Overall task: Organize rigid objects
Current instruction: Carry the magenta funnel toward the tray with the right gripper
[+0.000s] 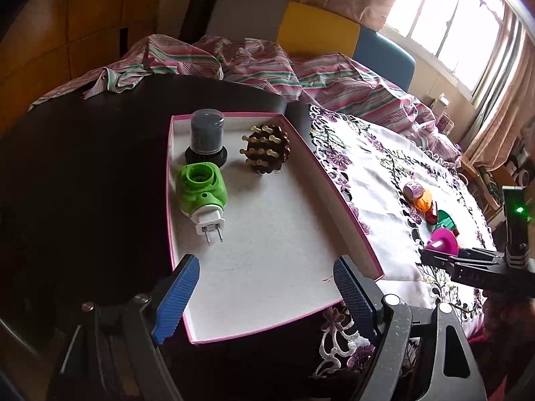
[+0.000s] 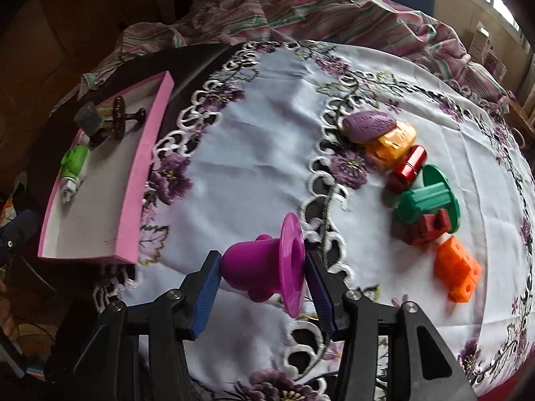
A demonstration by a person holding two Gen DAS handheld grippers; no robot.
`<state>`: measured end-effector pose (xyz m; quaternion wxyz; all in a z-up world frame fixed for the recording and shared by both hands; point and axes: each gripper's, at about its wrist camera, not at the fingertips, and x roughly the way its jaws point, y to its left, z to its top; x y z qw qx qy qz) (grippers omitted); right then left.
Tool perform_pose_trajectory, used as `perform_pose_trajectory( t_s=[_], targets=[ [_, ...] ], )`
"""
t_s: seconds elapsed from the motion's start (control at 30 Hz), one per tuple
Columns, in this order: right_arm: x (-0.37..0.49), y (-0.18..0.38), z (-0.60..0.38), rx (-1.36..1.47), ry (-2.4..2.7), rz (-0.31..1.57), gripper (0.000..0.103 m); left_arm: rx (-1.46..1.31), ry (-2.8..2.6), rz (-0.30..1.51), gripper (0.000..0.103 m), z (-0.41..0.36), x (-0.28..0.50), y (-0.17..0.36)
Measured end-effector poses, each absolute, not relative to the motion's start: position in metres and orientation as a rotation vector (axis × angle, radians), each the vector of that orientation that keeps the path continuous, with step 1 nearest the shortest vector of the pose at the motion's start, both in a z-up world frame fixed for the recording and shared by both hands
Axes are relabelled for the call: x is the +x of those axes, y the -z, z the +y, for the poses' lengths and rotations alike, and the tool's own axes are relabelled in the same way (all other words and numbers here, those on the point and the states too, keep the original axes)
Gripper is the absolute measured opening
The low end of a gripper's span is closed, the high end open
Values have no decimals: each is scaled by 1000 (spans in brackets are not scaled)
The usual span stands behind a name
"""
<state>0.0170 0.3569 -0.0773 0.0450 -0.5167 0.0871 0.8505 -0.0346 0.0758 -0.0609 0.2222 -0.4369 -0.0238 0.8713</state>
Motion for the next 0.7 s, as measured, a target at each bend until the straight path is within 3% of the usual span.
perform_pose_trajectory(
  t_s=[0.13, 0.2, 0.7],
  targets=[
    [1, 66, 325, -1582, -2696, 224, 51, -1214, -2416, -71, 83, 71, -36, 61],
    [-8, 62, 310, -1593, -2736, 202, 42, -1217, -2418, -78, 83, 69, -36, 61],
    [-64, 49, 233, -1627, -2933, 29, 42, -1235, -2461, -155, 83, 41, -43, 60]
  ],
)
